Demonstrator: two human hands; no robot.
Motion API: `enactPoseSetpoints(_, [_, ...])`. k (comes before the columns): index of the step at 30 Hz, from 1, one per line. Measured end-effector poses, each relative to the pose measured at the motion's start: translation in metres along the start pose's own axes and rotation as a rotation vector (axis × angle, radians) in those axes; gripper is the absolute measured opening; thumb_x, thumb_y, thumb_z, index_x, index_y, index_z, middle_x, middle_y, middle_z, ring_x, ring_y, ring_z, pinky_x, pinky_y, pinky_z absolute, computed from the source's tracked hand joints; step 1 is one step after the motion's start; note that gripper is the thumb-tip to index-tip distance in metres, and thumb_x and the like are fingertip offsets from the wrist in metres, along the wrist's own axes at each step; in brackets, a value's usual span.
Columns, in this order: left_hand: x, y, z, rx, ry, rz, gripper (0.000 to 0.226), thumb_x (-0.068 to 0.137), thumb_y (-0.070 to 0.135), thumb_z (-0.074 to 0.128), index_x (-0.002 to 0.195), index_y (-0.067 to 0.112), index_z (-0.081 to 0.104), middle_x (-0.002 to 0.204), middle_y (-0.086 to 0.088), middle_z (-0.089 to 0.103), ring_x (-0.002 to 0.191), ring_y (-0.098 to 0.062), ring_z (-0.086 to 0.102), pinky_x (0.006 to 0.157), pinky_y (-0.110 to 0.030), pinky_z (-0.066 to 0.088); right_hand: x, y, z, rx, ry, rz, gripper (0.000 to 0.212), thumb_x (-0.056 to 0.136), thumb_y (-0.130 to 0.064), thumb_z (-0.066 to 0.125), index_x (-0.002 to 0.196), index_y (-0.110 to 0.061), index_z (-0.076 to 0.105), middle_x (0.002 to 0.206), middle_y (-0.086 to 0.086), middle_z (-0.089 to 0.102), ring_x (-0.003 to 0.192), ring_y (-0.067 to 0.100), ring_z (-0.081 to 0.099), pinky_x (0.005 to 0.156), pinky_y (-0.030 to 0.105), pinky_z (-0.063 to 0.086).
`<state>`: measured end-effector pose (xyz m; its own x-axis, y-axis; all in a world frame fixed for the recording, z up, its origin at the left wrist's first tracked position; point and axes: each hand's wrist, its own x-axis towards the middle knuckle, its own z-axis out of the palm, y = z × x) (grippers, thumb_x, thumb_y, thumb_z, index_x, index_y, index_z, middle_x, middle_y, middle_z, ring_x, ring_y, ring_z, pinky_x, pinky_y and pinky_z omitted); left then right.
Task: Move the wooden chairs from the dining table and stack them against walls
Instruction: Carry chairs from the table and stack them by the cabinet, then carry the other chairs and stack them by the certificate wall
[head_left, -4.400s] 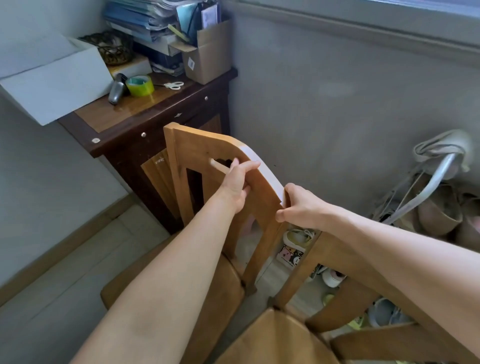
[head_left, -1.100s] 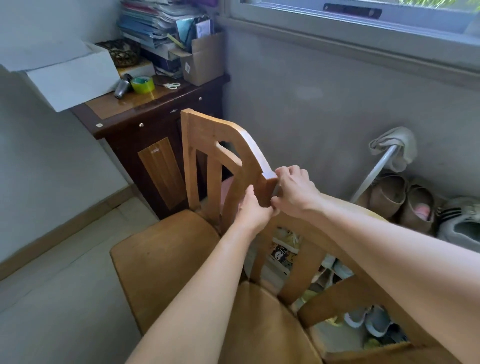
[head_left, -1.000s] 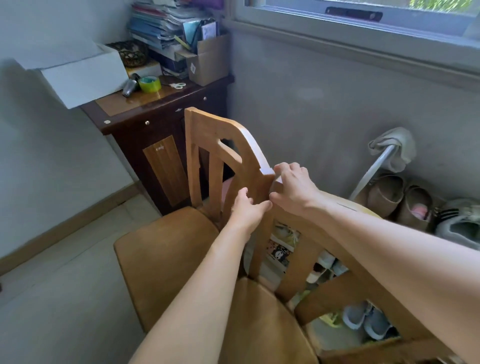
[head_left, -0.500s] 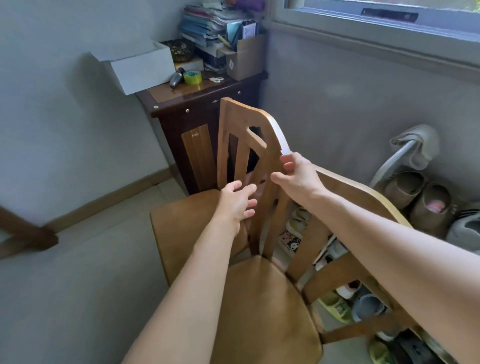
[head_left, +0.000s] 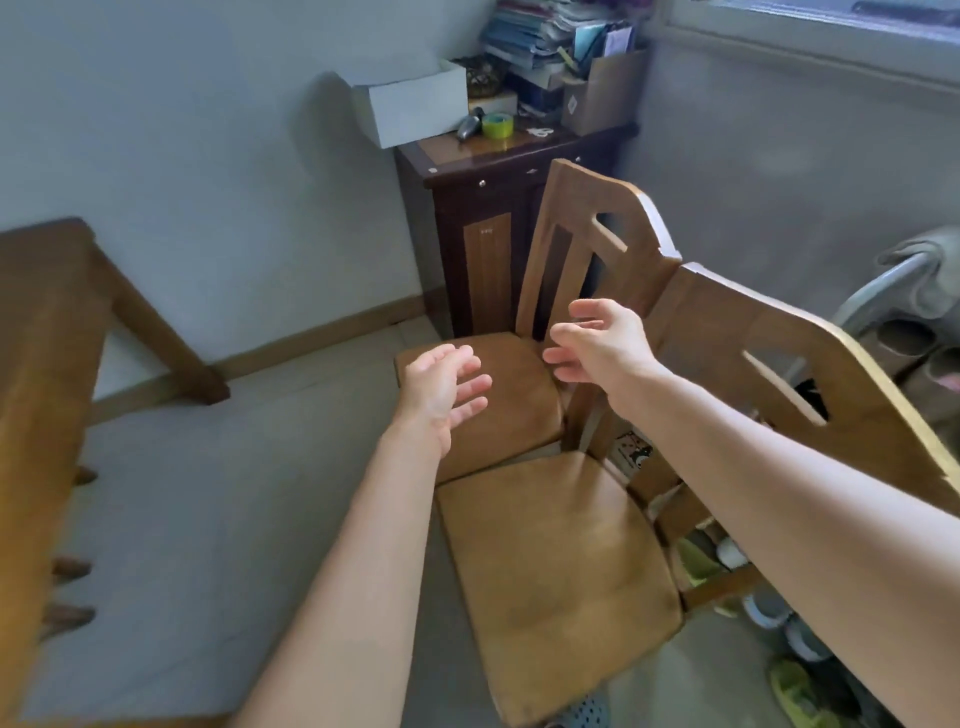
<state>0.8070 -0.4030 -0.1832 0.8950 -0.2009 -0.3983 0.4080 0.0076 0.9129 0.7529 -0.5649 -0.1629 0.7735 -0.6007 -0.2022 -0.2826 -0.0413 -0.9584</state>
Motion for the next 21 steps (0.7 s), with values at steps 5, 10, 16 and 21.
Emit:
enactPoseSetpoints(5, [-0.048,0.002,-0.062,-0.084,0.044,0.041,0.034,0.096,0.019,0.058,0.129,0.011,0.053,0.109,-0.011,0.067,0.095,-0.028,0.069,0.087,-0.044,0.056,-0.056,-0.008,0.026,0.103,-0.033,-0.012,0.043,0.09,-0.012,0.068,0.13,-0.014,0.054,0.105,0.008,0.068,0.076,0.016,0.075,0.072,0.037,0.063])
enactPoseSetpoints(10, [-0.091,0.012,-0.126,-0.215,0.086,0.089,0.029,0.095,0.017,0.059,0.123,0.01,0.055,0.101,-0.008,0.071,0.087,-0.027,0.071,0.084,-0.044,0.057,-0.107,-0.026,0.054,0.195,-0.095,-0.023,0.039,0.089,-0.011,0.068,0.126,-0.017,0.057,0.107,0.009,0.069,0.073,0.015,0.076,0.069,0.035,0.063])
enactPoseSetpoints(16, [-0.14,0.027,-0.187,-0.33,0.21,0.165,0.007,0.095,0.018,0.058,0.102,0.017,0.057,0.098,-0.007,0.071,0.08,-0.024,0.071,0.078,-0.04,0.057,-0.167,-0.052,0.088,0.27,-0.226,-0.049,0.04,0.091,-0.011,0.064,0.129,-0.014,0.054,0.11,0.011,0.069,0.076,0.018,0.076,0.068,0.032,0.063])
enactPoseSetpoints(21, [-0.193,0.03,-0.219,-0.411,0.311,0.242,0.007,0.095,0.018,0.058,0.102,0.016,0.058,0.095,-0.005,0.073,0.079,-0.023,0.072,0.076,-0.038,0.058,-0.217,-0.067,0.103,0.33,-0.351,-0.076,0.043,0.091,-0.009,0.063,0.133,-0.009,0.052,0.113,0.014,0.069,0.081,0.023,0.075,0.072,0.034,0.063])
